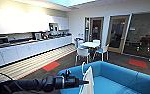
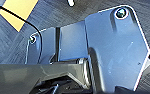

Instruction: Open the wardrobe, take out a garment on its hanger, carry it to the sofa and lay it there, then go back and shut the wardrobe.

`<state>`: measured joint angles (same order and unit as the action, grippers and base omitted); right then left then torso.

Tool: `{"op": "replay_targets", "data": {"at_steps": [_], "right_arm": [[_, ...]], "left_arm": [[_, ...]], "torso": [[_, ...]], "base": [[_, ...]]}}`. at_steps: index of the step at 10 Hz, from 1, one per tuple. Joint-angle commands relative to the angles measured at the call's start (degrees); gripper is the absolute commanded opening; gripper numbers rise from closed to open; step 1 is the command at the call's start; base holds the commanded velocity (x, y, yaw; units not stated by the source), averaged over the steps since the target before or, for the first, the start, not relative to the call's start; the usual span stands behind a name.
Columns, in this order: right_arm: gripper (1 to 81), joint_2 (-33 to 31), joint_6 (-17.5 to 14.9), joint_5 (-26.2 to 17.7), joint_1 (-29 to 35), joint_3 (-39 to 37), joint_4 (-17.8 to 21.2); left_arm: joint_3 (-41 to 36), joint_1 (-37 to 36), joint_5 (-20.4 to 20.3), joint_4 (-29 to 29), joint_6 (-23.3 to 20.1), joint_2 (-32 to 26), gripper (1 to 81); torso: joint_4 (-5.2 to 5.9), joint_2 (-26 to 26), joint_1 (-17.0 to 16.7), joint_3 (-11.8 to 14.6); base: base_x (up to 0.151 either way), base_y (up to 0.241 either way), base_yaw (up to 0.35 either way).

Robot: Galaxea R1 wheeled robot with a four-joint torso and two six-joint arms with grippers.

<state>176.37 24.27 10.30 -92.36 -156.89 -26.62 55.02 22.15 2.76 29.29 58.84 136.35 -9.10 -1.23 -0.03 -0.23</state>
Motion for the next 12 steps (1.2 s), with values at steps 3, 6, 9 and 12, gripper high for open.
{"op": "replay_targets", "data": {"at_steps": [3, 6, 9, 12], "right_arm": [[81.1, 0.41, -0.19, -2.3, 2.74, 0.02, 0.17], [81.1, 0.41, -0.19, -2.3, 2.66, 0.02, 0.17], [81.1, 0.41, -0.1, -2.3, 2.57, 0.19, 0.17], [81.1, 0.41, -0.1, -2.22, 2.48, 0.28, 0.17]], "left_arm": [[-1.93, -8.83, -2.84, 1.47, -0.57, -0.99, 1.0], [-2.1, -8.83, -2.84, 1.56, -0.57, -1.34, 1.0], [-2.54, -8.74, -2.76, 1.56, -0.58, -2.31, 1.0], [-2.63, -8.66, -2.4, 1.56, -0.66, -2.75, 1.0]], "torso": [[0.0, 0.0, 0.03, 0.0], [0.0, 0.0, 0.03, 0.0], [0.0, 0.0, 0.03, 0.0], [0.0, 0.0, 0.03, 0.0]], "base": [[0.0, 0.0, -0.281], [0.0, 0.0, -0.279], [0.0, 0.0, -0.265], [0.0, 0.0, -0.243]]}}
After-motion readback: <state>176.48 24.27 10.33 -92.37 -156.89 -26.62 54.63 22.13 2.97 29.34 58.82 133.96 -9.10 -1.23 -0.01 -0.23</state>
